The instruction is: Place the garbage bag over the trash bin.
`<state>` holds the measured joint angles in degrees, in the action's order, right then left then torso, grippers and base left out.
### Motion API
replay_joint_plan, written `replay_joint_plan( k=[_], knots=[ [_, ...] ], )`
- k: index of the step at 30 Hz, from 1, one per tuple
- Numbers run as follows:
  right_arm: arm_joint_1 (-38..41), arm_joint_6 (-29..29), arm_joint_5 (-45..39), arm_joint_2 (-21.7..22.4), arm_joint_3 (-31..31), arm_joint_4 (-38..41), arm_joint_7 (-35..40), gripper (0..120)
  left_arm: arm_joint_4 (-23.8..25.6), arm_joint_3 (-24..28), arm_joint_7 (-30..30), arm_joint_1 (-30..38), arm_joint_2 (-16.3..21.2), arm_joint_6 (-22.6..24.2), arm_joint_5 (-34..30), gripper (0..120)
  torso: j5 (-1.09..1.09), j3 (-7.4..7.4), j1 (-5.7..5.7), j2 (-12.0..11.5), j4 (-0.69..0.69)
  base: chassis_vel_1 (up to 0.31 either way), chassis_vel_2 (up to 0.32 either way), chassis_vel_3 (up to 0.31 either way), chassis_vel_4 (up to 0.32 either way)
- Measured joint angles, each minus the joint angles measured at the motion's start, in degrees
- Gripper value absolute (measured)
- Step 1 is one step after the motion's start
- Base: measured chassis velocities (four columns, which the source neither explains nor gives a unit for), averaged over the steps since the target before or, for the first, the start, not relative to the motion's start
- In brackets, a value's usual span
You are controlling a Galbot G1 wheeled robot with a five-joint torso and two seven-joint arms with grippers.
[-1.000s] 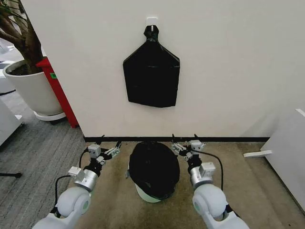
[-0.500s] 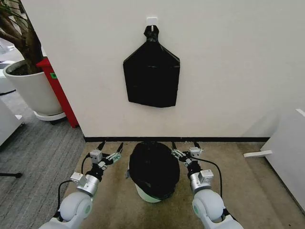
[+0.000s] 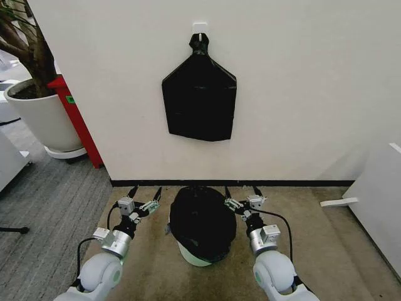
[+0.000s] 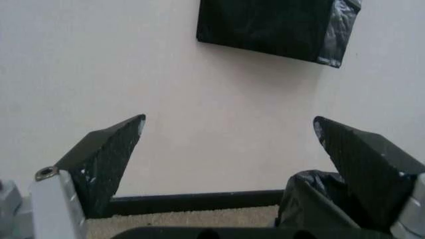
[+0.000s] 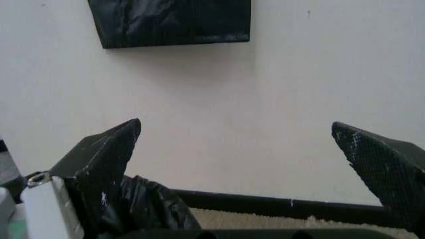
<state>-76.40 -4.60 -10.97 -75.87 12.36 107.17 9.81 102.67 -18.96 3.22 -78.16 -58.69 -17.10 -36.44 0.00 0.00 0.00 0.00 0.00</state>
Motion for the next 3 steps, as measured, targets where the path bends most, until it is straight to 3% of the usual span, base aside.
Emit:
replay_joint_plan(
  k=[3],
  knots=[
    [0.23, -0.13, 0.18, -0.02, 0.04, -0.65, 0.03, 100, -0.06, 0.0, 0.0, 0.02, 0.02, -0.12, 0.01, 100, 0.0, 0.0, 0.0, 0.0, 0.0, 0.0, 0.0, 0.0, 0.0]
  ],
)
